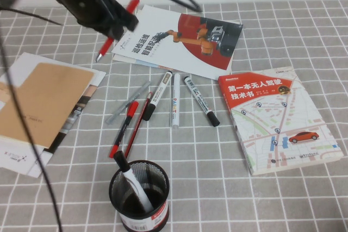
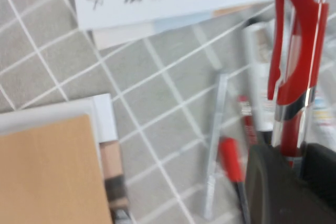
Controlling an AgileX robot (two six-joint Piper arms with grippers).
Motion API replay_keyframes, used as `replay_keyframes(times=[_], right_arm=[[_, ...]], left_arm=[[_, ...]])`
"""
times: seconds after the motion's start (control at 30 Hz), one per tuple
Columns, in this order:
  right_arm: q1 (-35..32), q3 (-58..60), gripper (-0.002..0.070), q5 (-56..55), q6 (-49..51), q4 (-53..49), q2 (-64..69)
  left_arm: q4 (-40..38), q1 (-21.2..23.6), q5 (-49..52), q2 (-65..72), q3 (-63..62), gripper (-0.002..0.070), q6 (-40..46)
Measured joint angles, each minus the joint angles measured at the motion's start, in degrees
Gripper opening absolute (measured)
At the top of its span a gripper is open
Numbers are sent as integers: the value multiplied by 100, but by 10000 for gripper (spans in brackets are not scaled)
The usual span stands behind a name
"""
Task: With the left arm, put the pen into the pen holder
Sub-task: Place the pen onto the pen holder
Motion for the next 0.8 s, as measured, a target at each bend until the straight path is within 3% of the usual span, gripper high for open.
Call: replay_keyframes(times=[0.17, 0.3, 0.5, 0.67, 0.8], right_arm=[[0, 0, -15, 0, 0, 0, 0], [0, 0, -15, 0, 0, 0, 0], [0, 0, -15, 0, 0, 0, 0], [0, 0, -15, 0, 0, 0, 0], [0, 0, -15, 0, 0, 0, 0]], left_arm=[[-210, 0, -191, -1130, 953, 71, -89], [-246, 0, -1007, -2267, 2203, 71, -262], [-806, 0, -2707, -3869, 4407, 71, -278], [-1812, -14, -4323, -4900, 6107, 71, 369], [-2413, -289, -5527, -5473, 7243, 71, 998]])
